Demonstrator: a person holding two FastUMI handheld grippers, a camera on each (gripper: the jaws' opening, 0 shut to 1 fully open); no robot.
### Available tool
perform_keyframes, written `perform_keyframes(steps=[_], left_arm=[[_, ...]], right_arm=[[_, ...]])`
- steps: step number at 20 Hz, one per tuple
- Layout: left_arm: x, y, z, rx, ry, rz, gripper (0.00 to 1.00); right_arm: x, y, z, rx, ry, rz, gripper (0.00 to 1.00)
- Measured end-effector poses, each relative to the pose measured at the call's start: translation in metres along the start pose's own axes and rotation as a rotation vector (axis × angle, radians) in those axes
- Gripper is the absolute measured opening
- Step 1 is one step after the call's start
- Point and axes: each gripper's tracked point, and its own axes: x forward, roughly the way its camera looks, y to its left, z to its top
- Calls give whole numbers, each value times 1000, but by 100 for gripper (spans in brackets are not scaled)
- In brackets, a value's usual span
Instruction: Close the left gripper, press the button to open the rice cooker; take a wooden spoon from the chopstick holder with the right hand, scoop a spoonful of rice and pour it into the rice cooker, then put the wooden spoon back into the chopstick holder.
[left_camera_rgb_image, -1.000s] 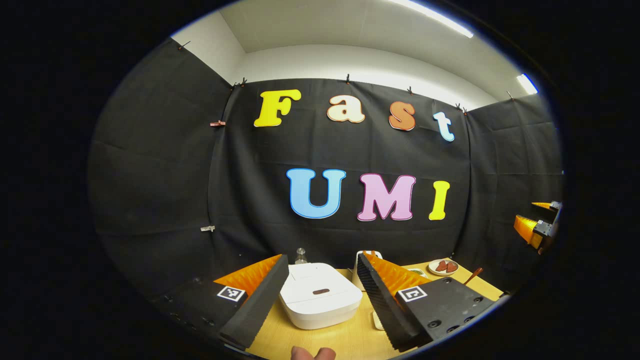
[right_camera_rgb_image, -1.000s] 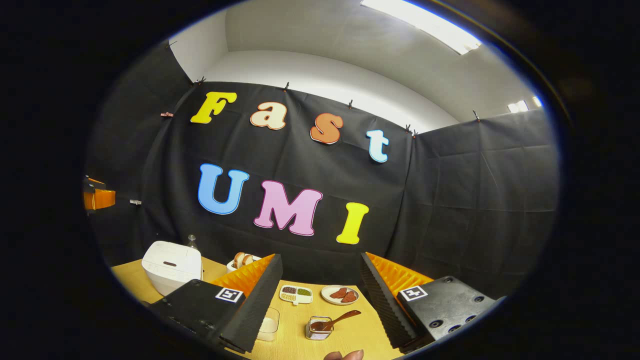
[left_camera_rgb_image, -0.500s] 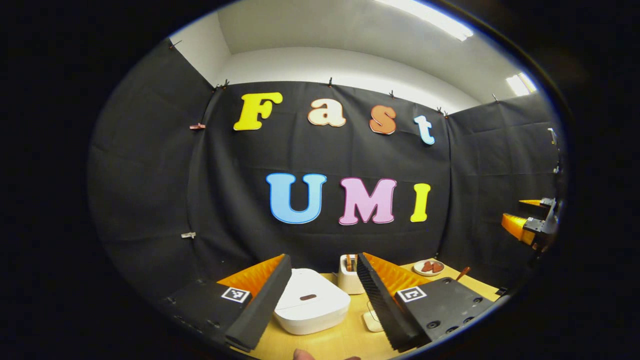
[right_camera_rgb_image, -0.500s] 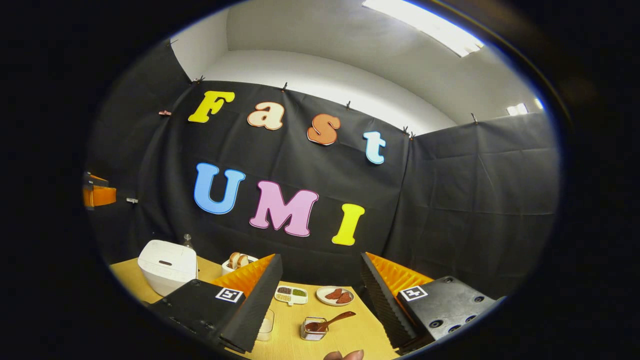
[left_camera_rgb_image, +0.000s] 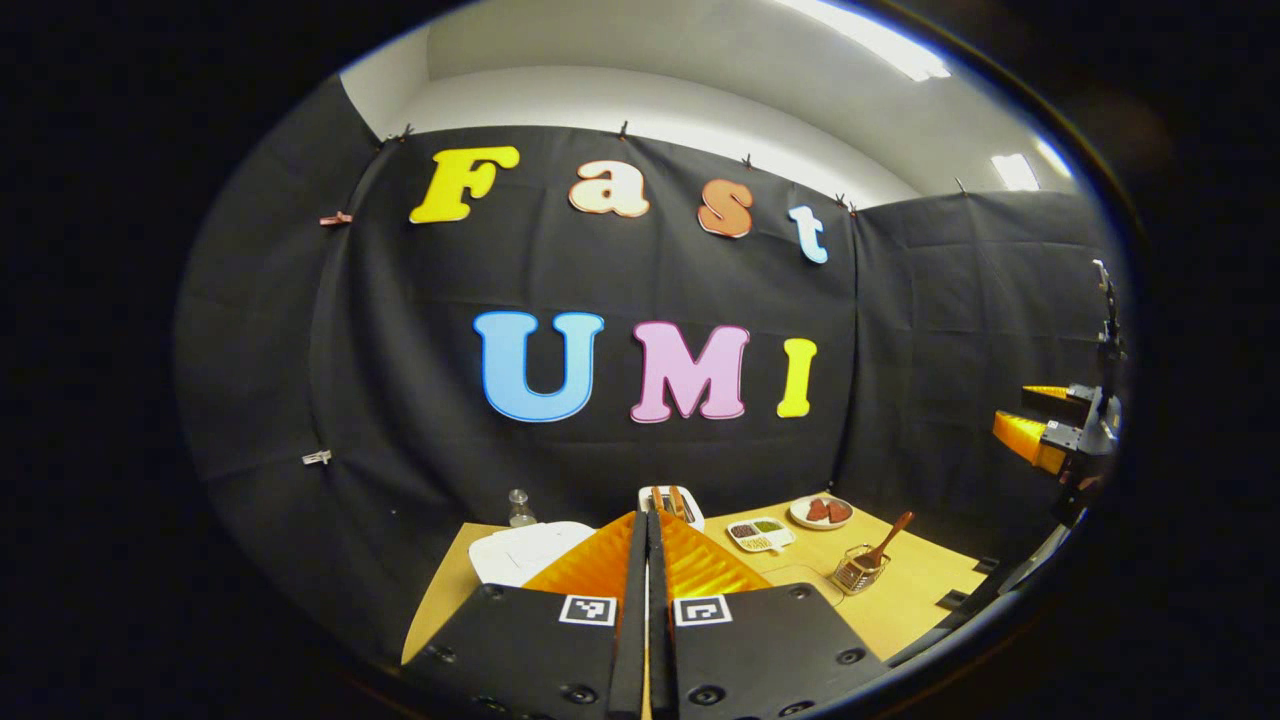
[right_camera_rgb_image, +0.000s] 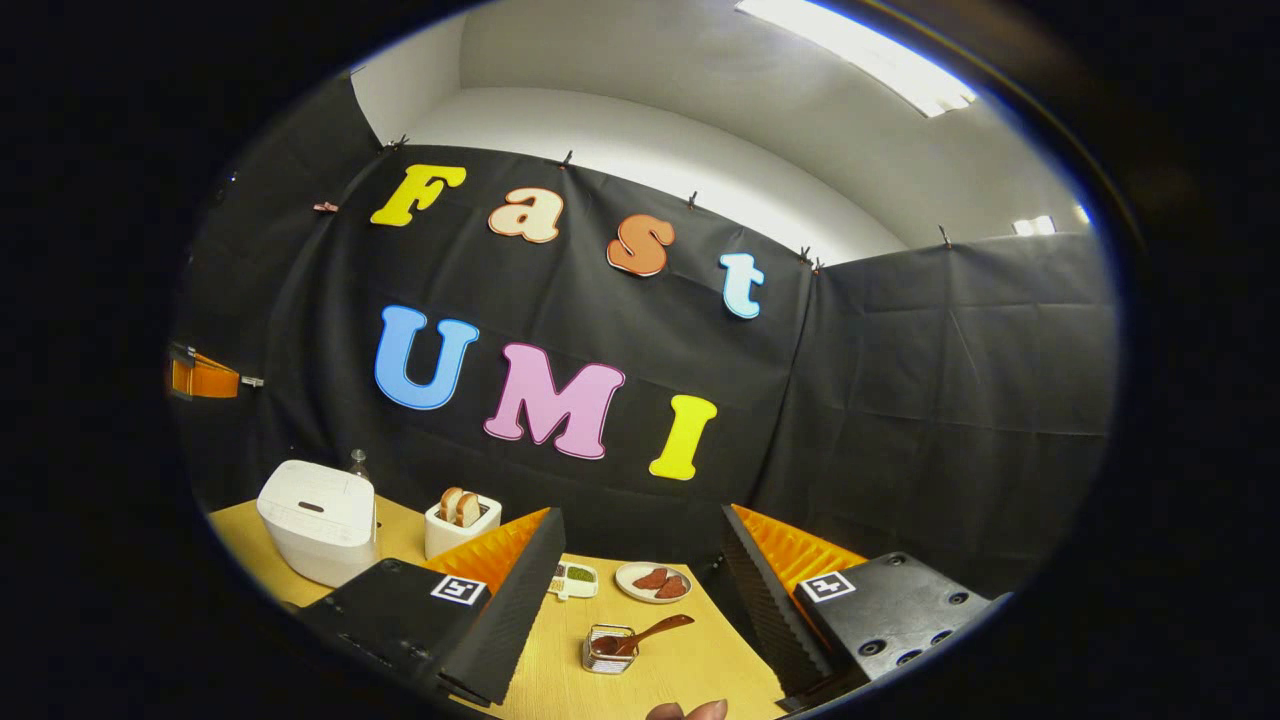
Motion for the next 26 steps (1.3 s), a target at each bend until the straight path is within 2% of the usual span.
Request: perform_keyframes(steps=[2,6,9,13,19,26], left_arm=[[23,8,-21,-32,82,-47,7],[83,44,-68,-83,244,-44,7],[117,54,-110,-108,372,-108,7],[150,84,-150,-118,486,-99,7],[166,97,-194,-113,612,-129,7],[164,89,-216,-49,687,-153,7]], right_arm=[[2,0,-6,-3,12,-5,97],[3,-3,-13,-14,30,-26,97],[6,-7,-19,-22,40,-50,97],[8,-7,-27,-30,68,-68,97],[5,-7,-30,-47,79,-97,97],[-5,-12,-36,-52,100,-123,97]])
